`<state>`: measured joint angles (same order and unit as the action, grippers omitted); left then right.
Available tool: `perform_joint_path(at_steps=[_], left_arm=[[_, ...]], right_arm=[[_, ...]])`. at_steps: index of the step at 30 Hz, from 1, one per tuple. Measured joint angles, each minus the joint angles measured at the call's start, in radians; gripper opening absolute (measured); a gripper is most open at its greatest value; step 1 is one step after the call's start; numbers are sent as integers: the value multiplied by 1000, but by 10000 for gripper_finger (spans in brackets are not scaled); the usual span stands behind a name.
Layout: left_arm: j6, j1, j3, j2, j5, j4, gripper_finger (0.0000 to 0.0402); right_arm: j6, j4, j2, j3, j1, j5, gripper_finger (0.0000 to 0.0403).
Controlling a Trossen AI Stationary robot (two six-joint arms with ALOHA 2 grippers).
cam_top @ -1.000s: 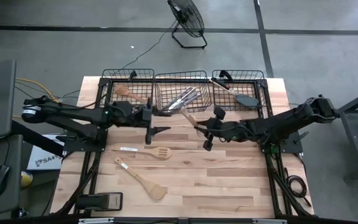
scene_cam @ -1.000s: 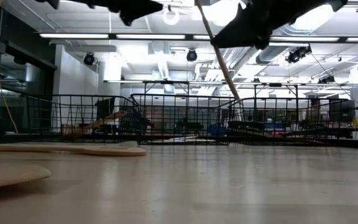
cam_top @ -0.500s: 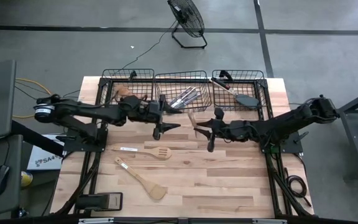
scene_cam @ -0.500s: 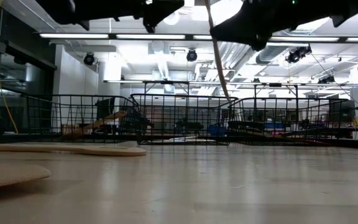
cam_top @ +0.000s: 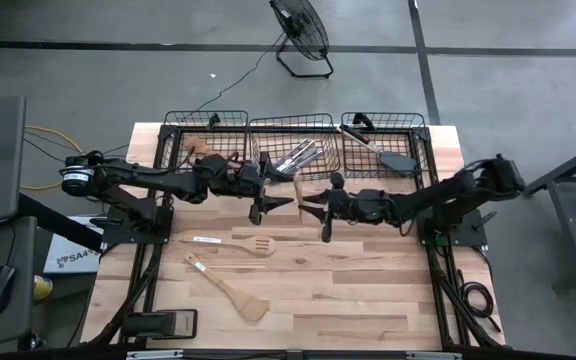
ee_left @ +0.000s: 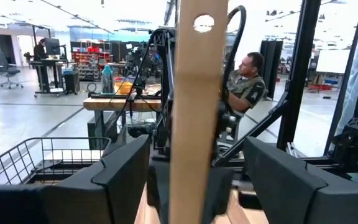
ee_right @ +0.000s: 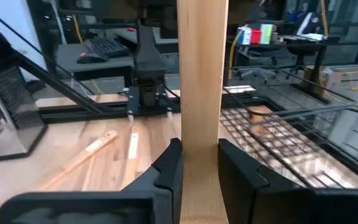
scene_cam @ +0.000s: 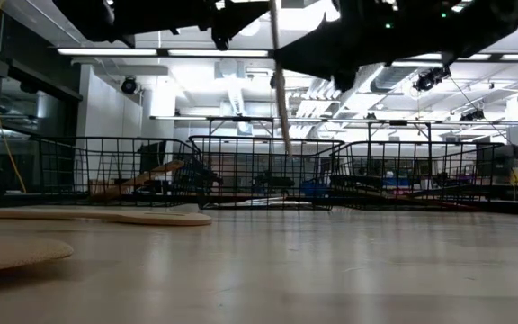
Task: Pick & Place Kitchen Items
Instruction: Put the brown serving spoon into the left mesh basket
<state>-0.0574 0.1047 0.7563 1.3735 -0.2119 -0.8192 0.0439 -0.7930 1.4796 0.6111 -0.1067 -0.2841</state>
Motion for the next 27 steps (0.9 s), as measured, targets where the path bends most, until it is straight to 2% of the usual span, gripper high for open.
perform_joint_path(at_steps=[4, 8, 17, 21, 27], left_arm=[[0, 0, 0, 0, 0, 2, 258], [-8, 0, 0, 0, 0, 7, 258], [-31, 0, 0, 0, -23, 7, 251], [-59, 0, 0, -1, -48, 7, 212], [-75, 0, 0, -1, -65, 23, 113]], right_arm=[[8, -5, 68, 61, 16, 52, 68], [9, -5, 124, 107, 26, 58, 68], [38, 10, 129, 112, 29, 56, 68], [52, 25, 129, 112, 29, 56, 68], [55, 30, 129, 112, 27, 63, 68]])
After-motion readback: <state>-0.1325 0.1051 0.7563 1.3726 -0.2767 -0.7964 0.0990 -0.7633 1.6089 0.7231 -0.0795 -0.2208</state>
